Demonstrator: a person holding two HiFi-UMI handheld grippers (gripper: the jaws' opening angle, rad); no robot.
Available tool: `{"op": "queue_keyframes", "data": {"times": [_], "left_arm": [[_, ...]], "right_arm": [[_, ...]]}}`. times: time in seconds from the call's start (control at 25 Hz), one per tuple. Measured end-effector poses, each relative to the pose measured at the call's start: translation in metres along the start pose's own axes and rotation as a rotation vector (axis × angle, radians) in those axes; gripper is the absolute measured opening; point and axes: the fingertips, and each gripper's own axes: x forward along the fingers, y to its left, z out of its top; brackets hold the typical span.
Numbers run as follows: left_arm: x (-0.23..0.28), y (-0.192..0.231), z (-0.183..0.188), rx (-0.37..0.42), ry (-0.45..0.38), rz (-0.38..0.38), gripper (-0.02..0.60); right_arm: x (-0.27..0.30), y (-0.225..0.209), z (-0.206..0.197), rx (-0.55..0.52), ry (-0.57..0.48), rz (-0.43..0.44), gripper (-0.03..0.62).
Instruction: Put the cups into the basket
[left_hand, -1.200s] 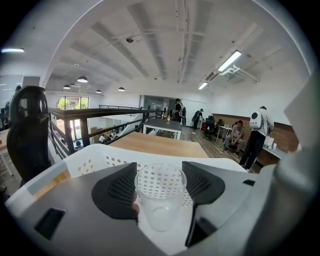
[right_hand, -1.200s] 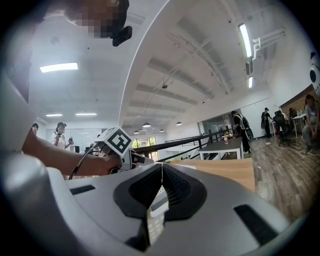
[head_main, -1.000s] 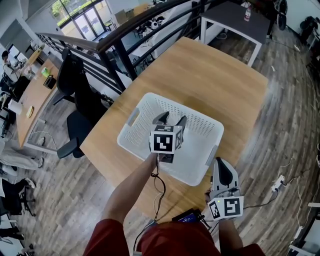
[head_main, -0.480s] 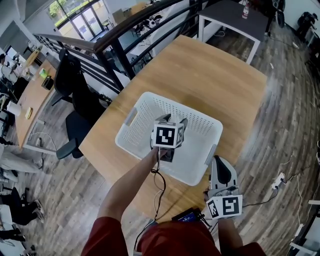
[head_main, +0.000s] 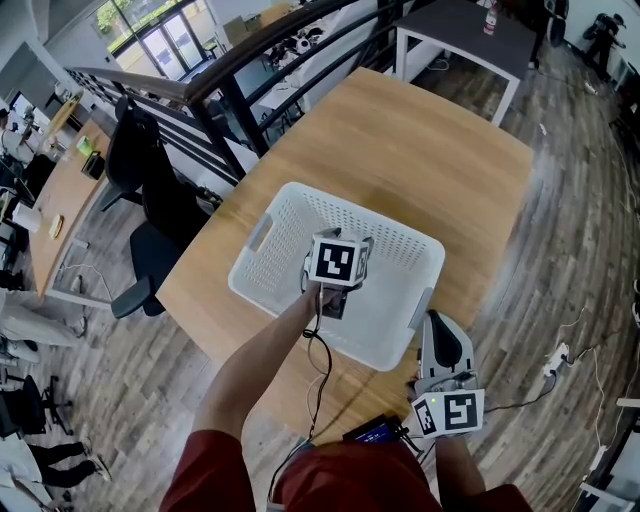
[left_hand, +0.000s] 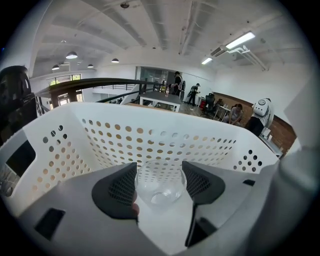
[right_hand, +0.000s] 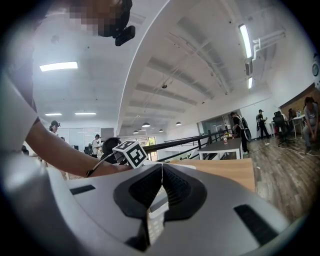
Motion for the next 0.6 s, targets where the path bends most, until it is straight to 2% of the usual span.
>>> {"op": "queue_keyframes", "data": {"times": [0.24,0.6], "left_arm": [[0.009,0.008,-0.004,0.036,0.045,0.019,0.288],[0.013,0.017,-0.005,0.075,0.069,0.052,0.288]], "right_arm": [[-0.001,-0.004,-0.001,0.010,0.004,-0.010,0.011],[-0.002,-0.008,0.000,0.012,0.004,-0.016,0.011]]}}
